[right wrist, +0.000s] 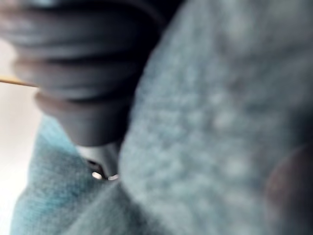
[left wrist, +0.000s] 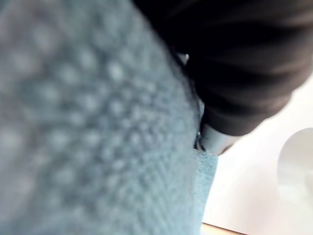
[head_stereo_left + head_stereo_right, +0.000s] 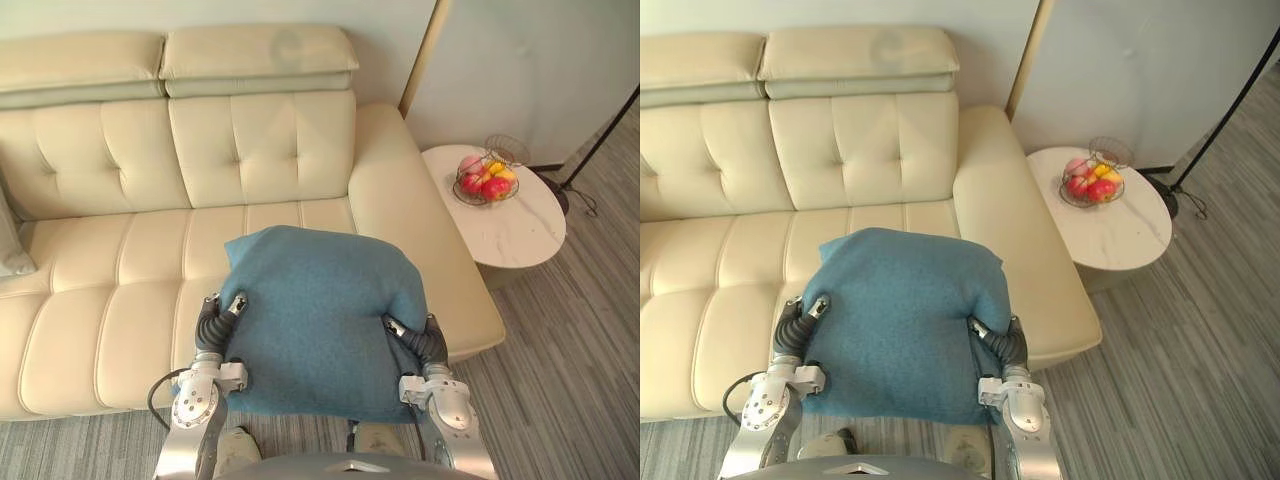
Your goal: Pick up cushions and gather them together orderly.
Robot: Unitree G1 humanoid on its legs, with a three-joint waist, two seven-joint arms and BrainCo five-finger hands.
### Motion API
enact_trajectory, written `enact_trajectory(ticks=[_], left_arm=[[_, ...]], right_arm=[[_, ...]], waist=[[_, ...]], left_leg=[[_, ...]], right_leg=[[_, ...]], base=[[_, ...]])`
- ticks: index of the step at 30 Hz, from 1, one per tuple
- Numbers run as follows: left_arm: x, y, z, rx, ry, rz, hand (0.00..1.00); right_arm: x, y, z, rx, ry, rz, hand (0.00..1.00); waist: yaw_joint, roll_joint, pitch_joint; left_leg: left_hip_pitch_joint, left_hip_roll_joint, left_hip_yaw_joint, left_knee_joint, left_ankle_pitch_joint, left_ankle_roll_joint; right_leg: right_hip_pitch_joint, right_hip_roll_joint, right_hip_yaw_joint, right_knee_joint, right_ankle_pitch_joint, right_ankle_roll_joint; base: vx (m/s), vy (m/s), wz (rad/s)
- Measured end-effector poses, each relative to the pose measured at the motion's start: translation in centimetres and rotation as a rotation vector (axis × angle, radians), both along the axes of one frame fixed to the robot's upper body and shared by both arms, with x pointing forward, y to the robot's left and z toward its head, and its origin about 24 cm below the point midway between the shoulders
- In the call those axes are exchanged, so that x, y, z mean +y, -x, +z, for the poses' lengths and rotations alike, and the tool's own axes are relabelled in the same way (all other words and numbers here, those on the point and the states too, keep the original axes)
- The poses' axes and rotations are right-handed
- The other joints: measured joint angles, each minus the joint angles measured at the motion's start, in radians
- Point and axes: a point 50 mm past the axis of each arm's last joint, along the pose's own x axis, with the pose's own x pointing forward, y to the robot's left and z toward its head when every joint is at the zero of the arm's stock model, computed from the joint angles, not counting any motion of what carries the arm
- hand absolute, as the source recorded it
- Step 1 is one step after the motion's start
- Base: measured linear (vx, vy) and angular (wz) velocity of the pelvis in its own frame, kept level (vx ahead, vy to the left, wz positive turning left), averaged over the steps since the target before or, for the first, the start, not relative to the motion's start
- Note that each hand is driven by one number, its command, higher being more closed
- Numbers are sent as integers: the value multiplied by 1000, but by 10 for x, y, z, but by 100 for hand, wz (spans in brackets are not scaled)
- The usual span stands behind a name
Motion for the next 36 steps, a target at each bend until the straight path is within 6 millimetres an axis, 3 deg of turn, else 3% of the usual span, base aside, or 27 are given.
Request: enact_trajectory(ticks=[3,5,8,9,11,15,19,26,31,36], left_arm=[[1,7,4,-10,8,12,100],[0,7,10,-35,21,18,100],[2,8,12,-45,24,31,100],[2,9,11,-39,25,32,100],[-1,10,10,-34,34,31,100],[0,11,9,-24,29,31,100],[2,11,7,-16,19,24,100],[4,13,-4,37,2,16,100],[9,-4,9,-32,-24,41,100],[14,-51,58,-250,-70,127,100]], right_arm=[[1,9,17,-57,3,-3,100],[1,8,25,-91,5,-3,100],[2,7,26,-99,1,0,100],[2,7,26,-95,3,-2,100],[1,8,24,-87,4,-15,100],[2,8,21,-69,-4,-18,100],[4,8,12,-31,-15,-18,100],[6,7,-7,42,-25,3,100],[14,-23,3,-27,-20,35,100],[30,-75,55,-270,12,27,100]], waist=[[22,14,-7],[31,13,-18],[37,13,-20],[48,-3,-19],[58,21,-51],[64,-23,-55],[62,-48,-69],[63,-51,-70],[68,-62,-53],[83,-62,30]], left_leg=[[8,32,-1,80,2,6],[-24,31,-11,128,37,60],[-44,28,-48,183,74,81],[-62,19,-71,186,66,79],[12,-16,-103,19,35,62],[53,-51,-70,-84,38,37],[64,-78,-70,-134,43,29],[32,-109,-89,-185,47,23],[-82,-114,-117,-169,67,6],[-209,-118,-150,-155,97,11]], right_leg=[[19,9,-17,38,-54,1],[22,4,-18,33,-56,-4],[52,5,-9,3,-43,-23],[60,2,6,-11,-39,-27],[37,11,11,-12,-32,-14],[41,-3,35,-80,23,8],[47,-16,60,-141,65,18],[28,-30,64,-220,106,11],[-71,-32,58,-220,141,15],[-172,-34,30,-219,186,-1]], base=[[9,-72,7],[38,-81,1],[44,-38,0],[61,15,-21],[61,43,-25],[40,58,-18],[30,57,-15],[-29,18,-4],[-25,-14,7],[-93,-15,14]])
